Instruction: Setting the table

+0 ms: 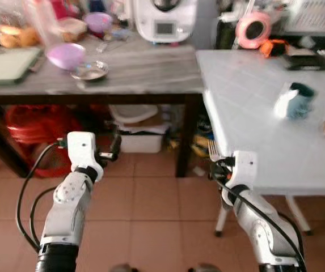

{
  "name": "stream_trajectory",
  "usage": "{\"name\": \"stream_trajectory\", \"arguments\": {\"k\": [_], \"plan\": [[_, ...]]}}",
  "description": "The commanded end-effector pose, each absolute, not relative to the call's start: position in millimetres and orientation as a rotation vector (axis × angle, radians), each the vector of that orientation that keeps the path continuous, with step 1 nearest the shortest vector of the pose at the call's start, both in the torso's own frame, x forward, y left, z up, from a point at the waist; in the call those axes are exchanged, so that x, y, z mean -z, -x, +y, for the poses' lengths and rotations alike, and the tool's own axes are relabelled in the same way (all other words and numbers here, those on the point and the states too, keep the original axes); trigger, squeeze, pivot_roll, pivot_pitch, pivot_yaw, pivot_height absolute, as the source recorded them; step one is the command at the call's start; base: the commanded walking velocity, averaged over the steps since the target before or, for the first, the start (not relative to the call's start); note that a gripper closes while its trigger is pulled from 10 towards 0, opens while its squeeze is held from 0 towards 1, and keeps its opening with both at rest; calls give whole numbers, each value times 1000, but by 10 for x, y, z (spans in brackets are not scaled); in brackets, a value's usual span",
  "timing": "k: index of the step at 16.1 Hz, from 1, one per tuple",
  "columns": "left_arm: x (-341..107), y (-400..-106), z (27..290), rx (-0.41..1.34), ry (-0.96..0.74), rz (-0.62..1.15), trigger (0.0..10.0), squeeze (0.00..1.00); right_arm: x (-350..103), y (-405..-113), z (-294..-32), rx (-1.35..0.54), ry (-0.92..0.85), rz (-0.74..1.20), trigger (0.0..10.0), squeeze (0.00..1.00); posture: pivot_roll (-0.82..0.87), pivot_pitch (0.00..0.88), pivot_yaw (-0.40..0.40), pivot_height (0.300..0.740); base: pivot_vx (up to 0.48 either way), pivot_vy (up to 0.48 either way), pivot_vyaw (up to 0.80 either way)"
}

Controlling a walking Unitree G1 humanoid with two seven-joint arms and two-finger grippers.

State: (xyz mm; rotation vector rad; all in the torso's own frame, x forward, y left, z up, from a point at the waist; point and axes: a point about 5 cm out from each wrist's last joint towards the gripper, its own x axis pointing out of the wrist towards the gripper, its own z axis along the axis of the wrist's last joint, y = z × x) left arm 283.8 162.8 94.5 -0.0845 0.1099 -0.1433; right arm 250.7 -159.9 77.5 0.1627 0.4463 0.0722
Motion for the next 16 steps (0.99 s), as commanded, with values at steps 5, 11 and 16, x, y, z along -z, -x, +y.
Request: {"name": "stream_trajectory", "arguments": {"k": [5, 11, 16], "plan": [[-928, -2864, 1608, 135, 78, 104, 10000, 0, -790, -2545, -1705, -31, -122, 405, 10000, 0, -59, 0, 41, 740, 0, 462, 0], [-925, -2875, 1557, 156, 113, 99, 10000, 0, -910, -2620, -1737, -31, -53, 321, 10000, 0, -62, 0, 42, 740, 434, 66, 0], [-922, -2871, 1515, 168, 106, 96, 10000, 0, -986, -2664, -1752, -33, -30, 271, 10000, 0, -63, 0, 45, 740, 480, 0, 0]]}}
